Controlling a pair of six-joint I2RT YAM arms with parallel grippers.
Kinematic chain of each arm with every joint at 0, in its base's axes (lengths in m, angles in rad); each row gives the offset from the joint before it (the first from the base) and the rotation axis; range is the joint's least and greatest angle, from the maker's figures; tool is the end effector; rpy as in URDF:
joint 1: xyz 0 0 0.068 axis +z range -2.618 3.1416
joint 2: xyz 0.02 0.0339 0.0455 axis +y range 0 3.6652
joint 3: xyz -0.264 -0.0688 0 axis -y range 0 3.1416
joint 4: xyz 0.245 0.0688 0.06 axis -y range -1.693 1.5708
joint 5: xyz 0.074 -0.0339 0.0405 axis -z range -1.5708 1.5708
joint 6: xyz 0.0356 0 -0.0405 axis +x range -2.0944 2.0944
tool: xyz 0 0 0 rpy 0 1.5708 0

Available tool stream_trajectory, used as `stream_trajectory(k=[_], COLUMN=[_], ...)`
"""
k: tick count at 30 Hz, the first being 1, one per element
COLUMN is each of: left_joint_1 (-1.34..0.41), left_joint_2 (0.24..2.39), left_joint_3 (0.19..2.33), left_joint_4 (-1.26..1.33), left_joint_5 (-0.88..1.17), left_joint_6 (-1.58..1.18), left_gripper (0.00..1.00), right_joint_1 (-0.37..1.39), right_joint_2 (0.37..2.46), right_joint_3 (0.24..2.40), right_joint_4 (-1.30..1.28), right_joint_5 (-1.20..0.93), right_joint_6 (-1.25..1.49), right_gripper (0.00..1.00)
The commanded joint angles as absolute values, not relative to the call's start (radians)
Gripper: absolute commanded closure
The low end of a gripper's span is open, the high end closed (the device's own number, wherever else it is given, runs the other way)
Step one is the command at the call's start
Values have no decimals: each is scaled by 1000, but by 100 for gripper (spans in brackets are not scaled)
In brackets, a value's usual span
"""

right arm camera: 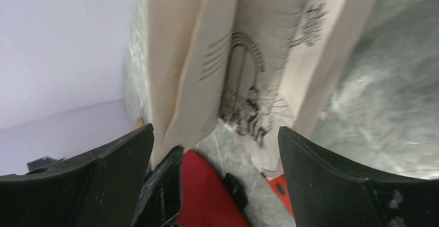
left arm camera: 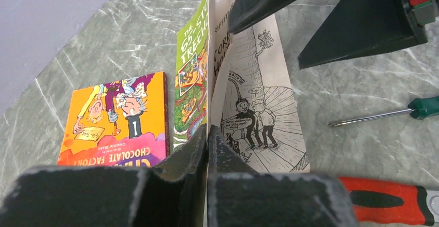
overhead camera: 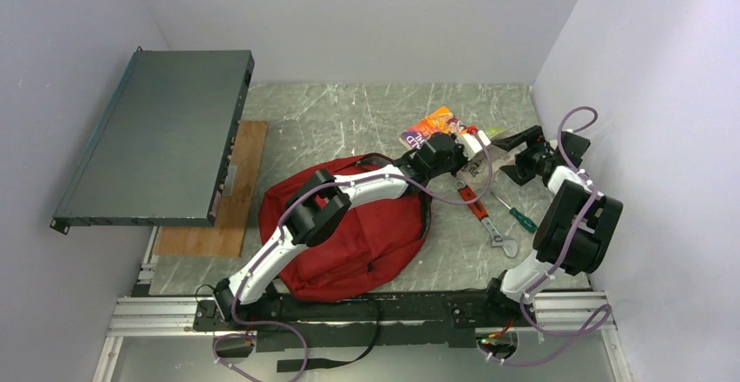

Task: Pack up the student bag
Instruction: Pick up the book from the center of the board.

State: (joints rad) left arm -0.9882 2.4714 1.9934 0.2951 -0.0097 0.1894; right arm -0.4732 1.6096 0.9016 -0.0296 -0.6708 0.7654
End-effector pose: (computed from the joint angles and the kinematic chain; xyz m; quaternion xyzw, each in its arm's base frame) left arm 0.3193 -0.4840 0.1981 0.4243 0.6410 -0.2453 0.5907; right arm 0.3045 -0.1311 0.1950 0.3928 0.7805 0.3534 0.3342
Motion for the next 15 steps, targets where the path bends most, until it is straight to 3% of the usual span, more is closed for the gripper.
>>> stream_trajectory(k=[1, 15], left_joint_1=[-991, -992], left_joint_2=[2409, 2425], left_joint_3=[1991, 2016], left_joint_4=[325, 279], left_joint_5=[-42, 67], left_joint_6=[208, 115], left_gripper=[94, 99], right_joint_1=[-508, -514], right_joint_2=[1641, 1767], right_joint_3=[936, 827], right_joint_4=[-16, 329], right_joint_5=[-646, -774], right_joint_6=[754, 910], right_gripper=[2, 0])
